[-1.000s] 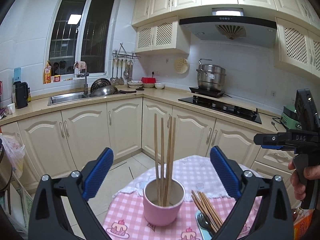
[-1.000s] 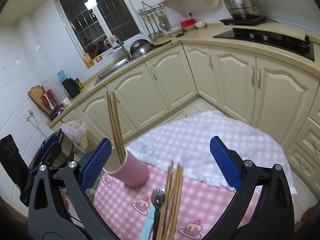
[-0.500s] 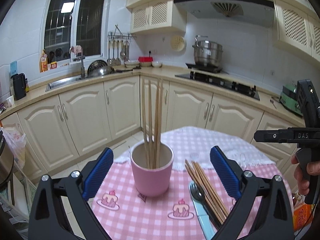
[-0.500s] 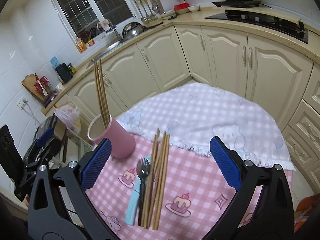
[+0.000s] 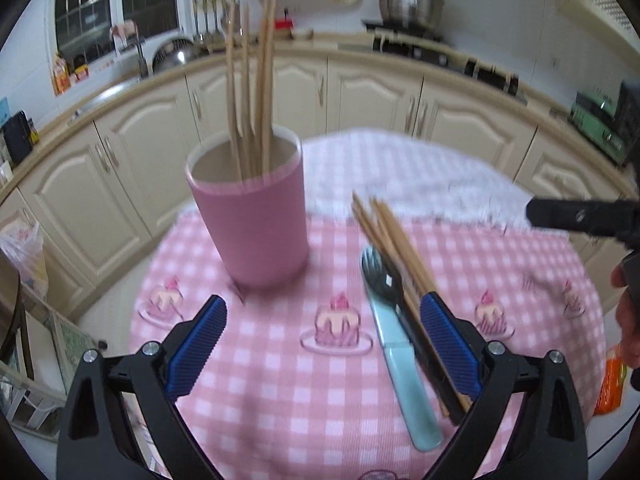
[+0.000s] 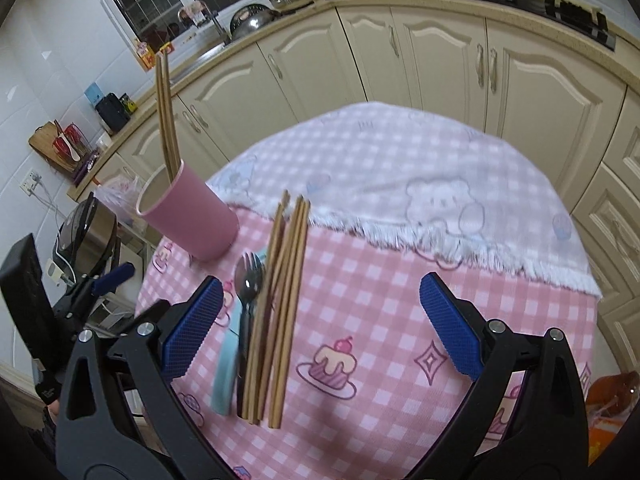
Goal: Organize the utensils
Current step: 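Move both open tools back down to the remaining utensils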
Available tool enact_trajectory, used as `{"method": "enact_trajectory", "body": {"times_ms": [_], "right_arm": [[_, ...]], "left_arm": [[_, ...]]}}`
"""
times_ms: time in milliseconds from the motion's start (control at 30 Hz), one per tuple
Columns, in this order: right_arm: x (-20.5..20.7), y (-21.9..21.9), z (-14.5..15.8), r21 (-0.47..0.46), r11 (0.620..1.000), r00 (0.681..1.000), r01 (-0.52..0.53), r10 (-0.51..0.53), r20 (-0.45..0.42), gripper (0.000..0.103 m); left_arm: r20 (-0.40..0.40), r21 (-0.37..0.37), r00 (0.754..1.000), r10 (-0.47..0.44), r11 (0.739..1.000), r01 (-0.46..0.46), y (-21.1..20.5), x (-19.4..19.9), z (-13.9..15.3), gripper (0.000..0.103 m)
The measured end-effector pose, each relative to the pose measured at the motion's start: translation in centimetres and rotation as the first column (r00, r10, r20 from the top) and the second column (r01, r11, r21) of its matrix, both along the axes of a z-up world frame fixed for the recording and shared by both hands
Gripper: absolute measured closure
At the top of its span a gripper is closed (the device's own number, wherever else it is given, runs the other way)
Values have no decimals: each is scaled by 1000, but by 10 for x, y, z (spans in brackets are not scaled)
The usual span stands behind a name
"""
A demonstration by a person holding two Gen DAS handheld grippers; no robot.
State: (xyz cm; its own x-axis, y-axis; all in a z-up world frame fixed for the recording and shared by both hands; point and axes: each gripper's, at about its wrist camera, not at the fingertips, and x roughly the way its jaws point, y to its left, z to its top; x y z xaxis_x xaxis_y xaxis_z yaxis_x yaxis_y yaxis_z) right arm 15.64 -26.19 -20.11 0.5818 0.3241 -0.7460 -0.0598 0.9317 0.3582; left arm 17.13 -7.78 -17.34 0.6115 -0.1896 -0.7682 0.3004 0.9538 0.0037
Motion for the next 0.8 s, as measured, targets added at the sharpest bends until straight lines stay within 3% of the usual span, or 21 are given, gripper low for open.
{"method": "enact_trajectory", "body": {"times_ms": [133, 400, 800], "right_arm": [[0, 0, -10, -3, 1000, 1000, -4, 4, -25, 6], [3, 4, -27, -12, 1000, 997, -21, 20, -72, 6], [7, 1, -35, -19, 1000, 995, -19, 17, -96, 6]], "left_arm": [[-78, 22, 997, -2, 1000, 4, -5, 5, -23, 8], [-157, 77, 988, -14, 997, 26, -19, 12, -53, 7], [-184, 56, 983, -20, 998, 31, -36, 33, -63, 7]]}}
